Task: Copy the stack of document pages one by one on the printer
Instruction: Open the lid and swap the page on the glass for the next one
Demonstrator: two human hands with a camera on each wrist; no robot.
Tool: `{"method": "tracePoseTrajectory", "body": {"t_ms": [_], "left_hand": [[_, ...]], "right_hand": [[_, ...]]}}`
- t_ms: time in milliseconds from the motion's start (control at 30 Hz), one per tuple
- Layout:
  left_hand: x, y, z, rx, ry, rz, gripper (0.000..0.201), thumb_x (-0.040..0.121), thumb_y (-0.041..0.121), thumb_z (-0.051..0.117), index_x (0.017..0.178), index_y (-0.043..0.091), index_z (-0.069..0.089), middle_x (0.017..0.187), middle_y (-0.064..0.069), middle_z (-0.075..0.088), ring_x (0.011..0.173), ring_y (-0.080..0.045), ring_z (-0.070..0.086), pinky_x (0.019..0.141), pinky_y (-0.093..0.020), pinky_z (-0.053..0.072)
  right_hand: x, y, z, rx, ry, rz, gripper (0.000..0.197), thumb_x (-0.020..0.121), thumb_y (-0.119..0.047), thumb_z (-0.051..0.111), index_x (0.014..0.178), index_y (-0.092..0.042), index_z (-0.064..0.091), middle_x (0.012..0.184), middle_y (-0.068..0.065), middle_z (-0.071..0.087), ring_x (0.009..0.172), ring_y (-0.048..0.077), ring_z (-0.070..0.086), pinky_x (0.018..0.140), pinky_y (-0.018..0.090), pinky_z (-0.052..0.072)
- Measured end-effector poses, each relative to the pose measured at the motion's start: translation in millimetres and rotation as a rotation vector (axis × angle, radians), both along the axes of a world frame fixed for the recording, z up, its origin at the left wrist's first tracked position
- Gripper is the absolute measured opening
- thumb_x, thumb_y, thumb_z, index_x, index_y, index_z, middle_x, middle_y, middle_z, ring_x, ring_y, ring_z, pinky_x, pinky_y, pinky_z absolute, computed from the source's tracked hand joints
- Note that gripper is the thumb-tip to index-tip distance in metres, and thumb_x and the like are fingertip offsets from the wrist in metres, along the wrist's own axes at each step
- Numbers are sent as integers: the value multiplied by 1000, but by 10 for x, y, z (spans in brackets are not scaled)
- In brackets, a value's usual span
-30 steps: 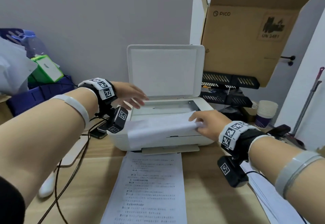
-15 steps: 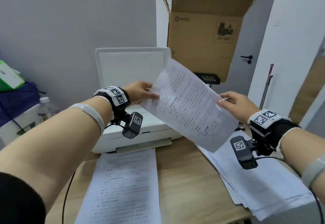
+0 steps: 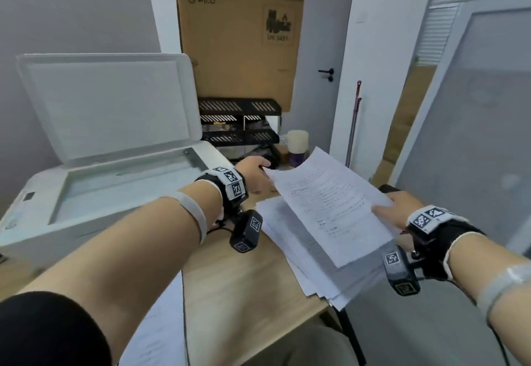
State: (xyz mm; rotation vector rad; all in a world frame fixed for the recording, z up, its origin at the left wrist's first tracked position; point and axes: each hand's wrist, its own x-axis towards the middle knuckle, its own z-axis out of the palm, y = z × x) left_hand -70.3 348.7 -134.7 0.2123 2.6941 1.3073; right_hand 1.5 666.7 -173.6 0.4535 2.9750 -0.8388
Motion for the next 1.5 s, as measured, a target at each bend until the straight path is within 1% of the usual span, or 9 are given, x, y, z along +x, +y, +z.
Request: {"method": "tracePoseTrajectory", "body": {"t_ms": [200, 333, 500, 633, 800, 933, 1033, 1333, 1500], "left_hand": [[97, 269, -377, -118, -123, -84, 50, 92, 13, 67, 139, 15, 52, 129, -6, 54, 107, -23, 57, 76, -30, 57], [193, 224, -503, -161, -242, -136, 45, 93, 19, 66, 136, 17, 56, 125, -8, 59, 105, -21, 59, 63, -24, 56], [273, 106, -619, -140, -321, -143, 42, 95, 20, 62, 136, 16, 56, 126, -7, 62, 115, -20, 62, 90, -38, 58], [347, -23, -638, -94, -290, -134, 36, 96, 20, 61, 132, 16, 58, 117, -7, 64, 103, -17, 63, 94, -39, 56], [544, -448, -551, 1, -331, -98, 27, 97, 18, 59, 124, 13, 61, 106, -3, 69, 97, -18, 69, 86, -34, 58], [829, -1004, -542, 122, -363, 17, 28, 99, 17, 57, 124, 5, 59, 101, -8, 66, 82, -19, 67, 67, -27, 51], [1070, -1493, -588, 170, -316, 178, 24, 98, 19, 58, 118, 7, 63, 101, -7, 69, 81, -17, 66, 69, -26, 46], [1699, -2412, -686, 28, -239, 466, 14, 95, 24, 63, 105, 17, 70, 108, -2, 73, 98, -15, 68, 79, -27, 52], [1860, -2518, -752, 58, -243, 524, 7, 88, 22, 71, 94, 22, 74, 109, -6, 73, 104, -20, 68, 103, -38, 50]], "right_hand": [[14, 26, -258, -42, -70, -38, 31, 92, -29, 63, 115, -8, 68, 99, 10, 64, 85, 28, 62, 74, 31, 48], [-66, -47, -353, -75, -87, -38, 44, 91, -33, 65, 127, -8, 64, 109, 13, 68, 93, 30, 65, 81, 33, 52], [-141, -168, -359, 32, -149, -47, 52, 92, -35, 63, 136, -9, 55, 126, 15, 63, 103, 31, 61, 89, 33, 50], [-150, -397, -274, 297, -59, -164, 67, 84, -47, 66, 138, -15, 41, 137, 16, 47, 126, 37, 46, 101, 45, 43], [13, -1419, -68, 16, 62, 294, 13, 91, -29, 61, 100, -20, 64, 100, 1, 69, 91, 21, 66, 74, 28, 49], [261, -2370, -233, -325, -111, 576, 7, 93, -19, 59, 88, -18, 64, 82, 6, 72, 60, 16, 67, 52, 23, 47], [383, -2869, -398, -333, -240, 666, 12, 94, -17, 60, 82, -15, 58, 75, 6, 68, 46, 13, 59, 42, 20, 44], [426, -3475, -643, -189, -290, 685, 44, 82, -37, 77, 58, -14, 48, 66, 11, 64, 48, 22, 56, 52, 27, 45], [441, -3610, -677, -5, -161, 770, 22, 78, -29, 77, 65, -21, 63, 70, 4, 74, 61, 18, 65, 63, 30, 56]]}}
